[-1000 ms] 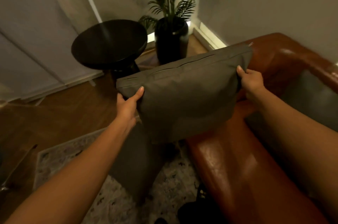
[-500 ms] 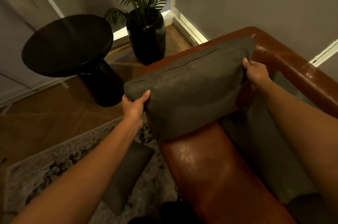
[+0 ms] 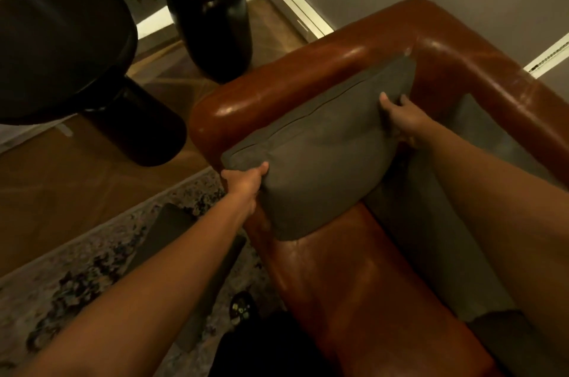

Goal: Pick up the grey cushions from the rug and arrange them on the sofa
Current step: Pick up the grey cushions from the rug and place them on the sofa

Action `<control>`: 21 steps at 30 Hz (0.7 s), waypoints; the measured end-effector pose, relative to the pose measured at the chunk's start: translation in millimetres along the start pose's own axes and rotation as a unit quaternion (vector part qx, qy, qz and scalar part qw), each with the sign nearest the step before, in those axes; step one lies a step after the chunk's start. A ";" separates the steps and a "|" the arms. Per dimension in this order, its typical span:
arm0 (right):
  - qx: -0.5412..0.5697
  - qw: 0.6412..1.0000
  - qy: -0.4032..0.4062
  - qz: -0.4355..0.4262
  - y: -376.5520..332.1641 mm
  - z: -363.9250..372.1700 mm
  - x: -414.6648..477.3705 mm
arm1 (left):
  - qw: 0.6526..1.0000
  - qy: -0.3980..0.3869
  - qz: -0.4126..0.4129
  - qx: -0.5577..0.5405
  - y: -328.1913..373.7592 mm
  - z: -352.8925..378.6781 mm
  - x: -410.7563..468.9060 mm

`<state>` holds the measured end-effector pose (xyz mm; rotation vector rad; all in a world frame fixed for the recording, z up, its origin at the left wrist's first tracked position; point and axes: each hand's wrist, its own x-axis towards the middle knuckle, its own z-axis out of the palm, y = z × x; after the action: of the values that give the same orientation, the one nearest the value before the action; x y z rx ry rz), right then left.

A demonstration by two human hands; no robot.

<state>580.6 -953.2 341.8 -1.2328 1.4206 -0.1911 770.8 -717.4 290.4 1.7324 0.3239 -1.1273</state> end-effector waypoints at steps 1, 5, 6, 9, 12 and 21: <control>-0.021 1.000 0.011 -0.001 1.9 3.4 9.4 | 0.999 0.027 0.020 0.019 4.4 1.0 -7.0; -0.069 0.992 0.097 -0.040 4.9 24.7 10.5 | 0.940 0.142 0.200 0.239 11.9 9.3 -39.1; -0.083 0.987 0.123 -0.057 6.8 30.8 3.2 | 0.903 0.150 0.258 0.310 10.6 11.9 -43.6; -0.096 0.970 0.182 -0.131 17.5 53.2 -18.1 | 0.764 0.118 0.408 0.486 2.5 23.1 -49.4; -0.105 0.958 0.213 -0.163 28.3 78.2 -26.0 | 0.622 0.068 0.507 0.592 -8.4 35.5 -49.2; -0.161 0.980 0.034 -0.110 30.5 72.2 2.5 | 0.444 0.068 0.441 0.777 -16.6 25.7 -11.8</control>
<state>622.2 -904.5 296.6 -1.6660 1.4093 -0.1602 739.9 -728.1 288.4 2.7555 -2.0186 -0.1437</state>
